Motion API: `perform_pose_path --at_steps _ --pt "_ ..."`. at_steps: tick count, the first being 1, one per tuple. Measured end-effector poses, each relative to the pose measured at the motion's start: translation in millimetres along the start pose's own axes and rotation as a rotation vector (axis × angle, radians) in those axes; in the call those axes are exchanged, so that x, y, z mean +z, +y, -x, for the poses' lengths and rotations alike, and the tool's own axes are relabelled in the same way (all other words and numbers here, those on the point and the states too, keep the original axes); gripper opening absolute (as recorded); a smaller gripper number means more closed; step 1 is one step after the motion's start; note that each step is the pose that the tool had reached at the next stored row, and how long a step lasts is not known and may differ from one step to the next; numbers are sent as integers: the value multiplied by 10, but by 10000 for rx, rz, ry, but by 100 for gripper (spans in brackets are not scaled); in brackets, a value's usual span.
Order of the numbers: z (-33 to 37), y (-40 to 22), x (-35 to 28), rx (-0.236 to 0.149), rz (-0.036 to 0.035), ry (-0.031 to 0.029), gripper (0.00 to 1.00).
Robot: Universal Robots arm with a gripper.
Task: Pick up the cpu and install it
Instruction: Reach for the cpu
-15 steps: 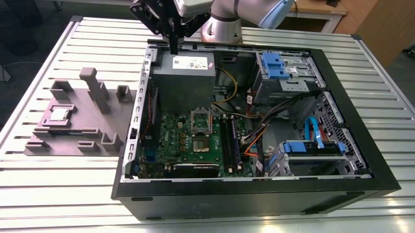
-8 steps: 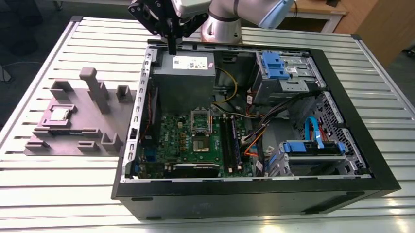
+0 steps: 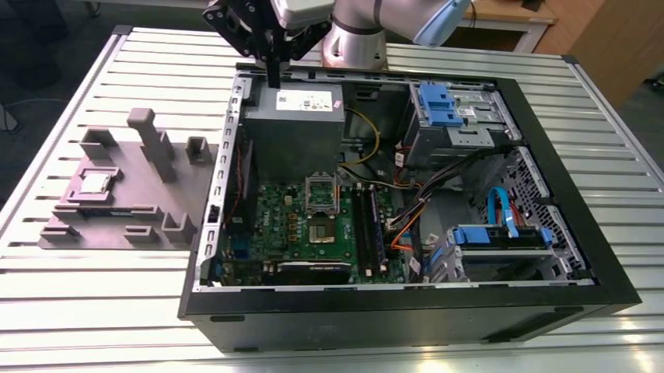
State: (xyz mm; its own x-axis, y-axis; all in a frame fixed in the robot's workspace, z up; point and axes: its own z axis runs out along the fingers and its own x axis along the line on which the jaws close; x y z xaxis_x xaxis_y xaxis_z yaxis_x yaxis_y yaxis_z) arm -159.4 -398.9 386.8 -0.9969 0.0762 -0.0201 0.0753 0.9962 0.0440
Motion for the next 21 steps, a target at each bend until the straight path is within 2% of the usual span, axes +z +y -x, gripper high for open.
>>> perform_pose_path --at_steps 21 --pt "-92 -7 14 1 -1 11 10"
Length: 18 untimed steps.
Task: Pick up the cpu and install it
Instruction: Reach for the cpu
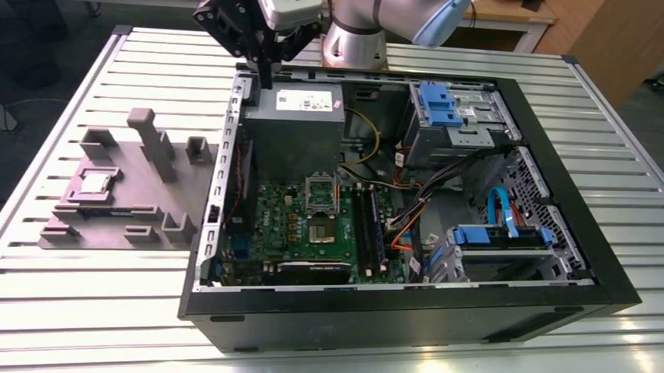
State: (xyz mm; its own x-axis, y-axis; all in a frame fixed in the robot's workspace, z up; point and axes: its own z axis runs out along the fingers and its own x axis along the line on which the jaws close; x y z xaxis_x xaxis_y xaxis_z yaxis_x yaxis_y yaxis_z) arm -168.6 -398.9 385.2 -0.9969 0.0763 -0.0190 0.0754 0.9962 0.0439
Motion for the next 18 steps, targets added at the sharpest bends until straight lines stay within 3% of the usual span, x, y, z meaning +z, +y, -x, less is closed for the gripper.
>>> perform_pose_path --at_steps 18 --pt "-60 -5 11 1 -2 23 10"
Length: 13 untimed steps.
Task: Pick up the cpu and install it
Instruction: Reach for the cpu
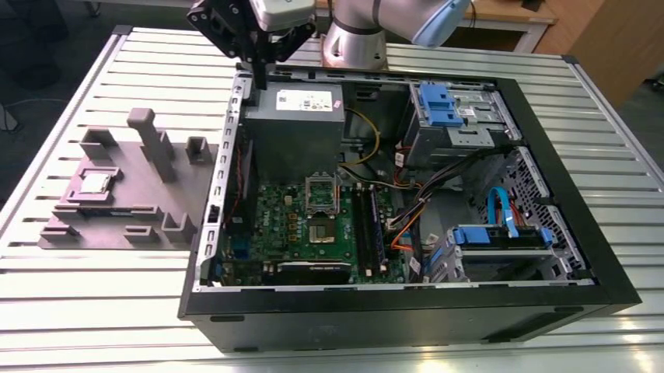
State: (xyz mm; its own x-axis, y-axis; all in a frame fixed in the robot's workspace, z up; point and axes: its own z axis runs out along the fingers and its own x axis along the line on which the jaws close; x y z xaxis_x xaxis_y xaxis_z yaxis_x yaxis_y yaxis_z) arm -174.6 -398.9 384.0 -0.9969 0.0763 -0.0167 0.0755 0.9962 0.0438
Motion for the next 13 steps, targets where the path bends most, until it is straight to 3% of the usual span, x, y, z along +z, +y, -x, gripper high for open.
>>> perform_pose_path --at_steps 13 --pt "-30 -3 6 -1 -1 6 10"
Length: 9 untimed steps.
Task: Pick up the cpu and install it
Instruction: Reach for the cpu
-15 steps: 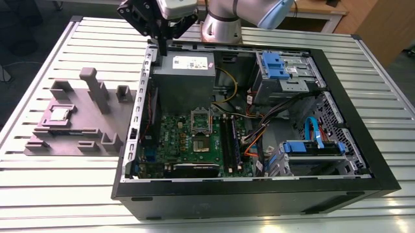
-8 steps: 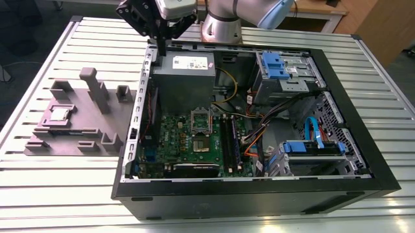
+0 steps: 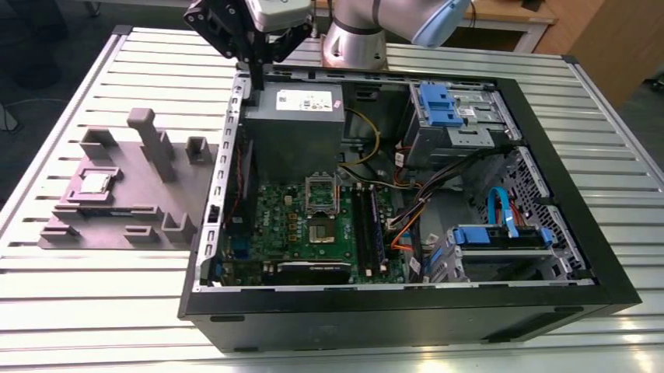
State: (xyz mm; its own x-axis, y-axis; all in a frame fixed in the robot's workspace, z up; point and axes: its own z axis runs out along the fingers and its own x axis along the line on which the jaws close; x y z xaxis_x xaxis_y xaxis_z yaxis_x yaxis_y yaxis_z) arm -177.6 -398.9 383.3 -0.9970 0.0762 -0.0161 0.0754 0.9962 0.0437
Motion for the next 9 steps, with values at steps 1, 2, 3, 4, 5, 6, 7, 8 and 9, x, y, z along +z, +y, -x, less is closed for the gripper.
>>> perform_pose_path --at_steps 1,2,3,4,5,6,7,8,9 --pt "-2 0 1 0 0 0 10" --pt "-5 0 1 0 0 1 10" --pt "-7 -1 2 0 0 2 10" --pt "-10 -1 3 0 1 2 10" --pt "-13 -1 3 0 0 3 10" --pt "-16 -1 4 1 1 4 10" --pt "-19 -2 5 1 0 4 10" --pt "-22 -2 5 0 0 5 10" --pt "-25 -2 6 1 0 5 10"
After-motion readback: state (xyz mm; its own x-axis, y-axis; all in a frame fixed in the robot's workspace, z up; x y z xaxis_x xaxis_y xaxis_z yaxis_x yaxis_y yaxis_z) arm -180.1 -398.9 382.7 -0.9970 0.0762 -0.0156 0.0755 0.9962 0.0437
